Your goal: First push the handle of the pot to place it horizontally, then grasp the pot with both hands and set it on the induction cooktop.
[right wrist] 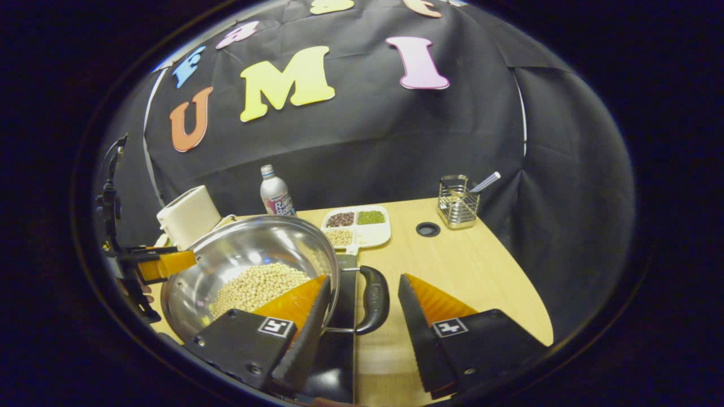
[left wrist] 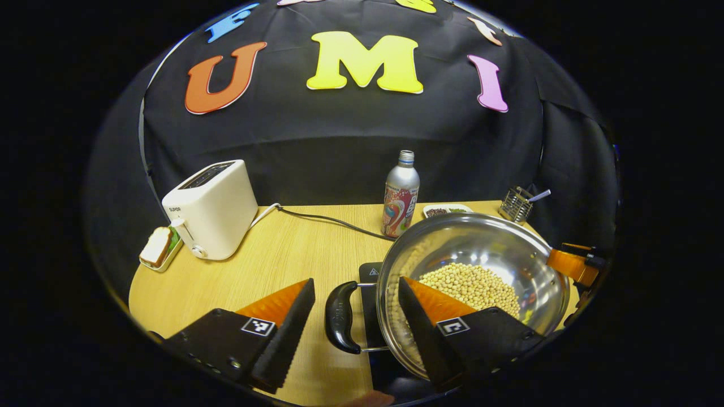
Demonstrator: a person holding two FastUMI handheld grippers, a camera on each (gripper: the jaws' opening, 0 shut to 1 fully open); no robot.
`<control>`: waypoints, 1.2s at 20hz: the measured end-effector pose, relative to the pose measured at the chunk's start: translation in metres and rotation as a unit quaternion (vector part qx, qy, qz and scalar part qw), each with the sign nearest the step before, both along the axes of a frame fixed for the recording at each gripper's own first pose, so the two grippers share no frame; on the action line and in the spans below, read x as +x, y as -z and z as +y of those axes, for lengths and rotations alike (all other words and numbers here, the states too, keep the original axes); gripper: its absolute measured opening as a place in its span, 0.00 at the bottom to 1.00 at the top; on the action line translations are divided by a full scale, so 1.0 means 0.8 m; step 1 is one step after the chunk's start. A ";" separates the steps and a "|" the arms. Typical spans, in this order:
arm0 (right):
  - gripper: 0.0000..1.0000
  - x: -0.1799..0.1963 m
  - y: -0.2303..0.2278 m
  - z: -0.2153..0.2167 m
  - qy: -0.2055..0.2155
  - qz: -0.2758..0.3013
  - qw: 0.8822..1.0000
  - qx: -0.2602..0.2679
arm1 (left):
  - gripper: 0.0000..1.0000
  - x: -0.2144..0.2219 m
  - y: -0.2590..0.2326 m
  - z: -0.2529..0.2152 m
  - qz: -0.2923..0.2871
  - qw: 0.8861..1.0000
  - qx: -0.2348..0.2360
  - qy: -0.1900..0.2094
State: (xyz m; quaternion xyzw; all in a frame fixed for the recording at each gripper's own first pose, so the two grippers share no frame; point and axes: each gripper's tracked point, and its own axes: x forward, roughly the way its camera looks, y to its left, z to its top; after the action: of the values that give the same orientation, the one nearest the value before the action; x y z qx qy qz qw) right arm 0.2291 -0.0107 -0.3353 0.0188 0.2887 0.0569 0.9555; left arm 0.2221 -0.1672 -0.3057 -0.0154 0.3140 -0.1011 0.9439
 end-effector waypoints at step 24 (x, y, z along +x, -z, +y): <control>0.98 -0.215 -0.236 -0.017 0.021 -0.175 0.984 0.017 | 0.96 -0.202 -0.238 0.051 -0.196 0.979 0.009 -0.055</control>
State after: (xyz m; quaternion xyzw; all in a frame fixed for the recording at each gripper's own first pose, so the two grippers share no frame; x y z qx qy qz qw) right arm 0.0568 -0.0241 -0.1464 0.0309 0.1159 0.0441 0.9918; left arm 0.0606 -0.1265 -0.1152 -0.0039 0.1228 -0.0468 0.9913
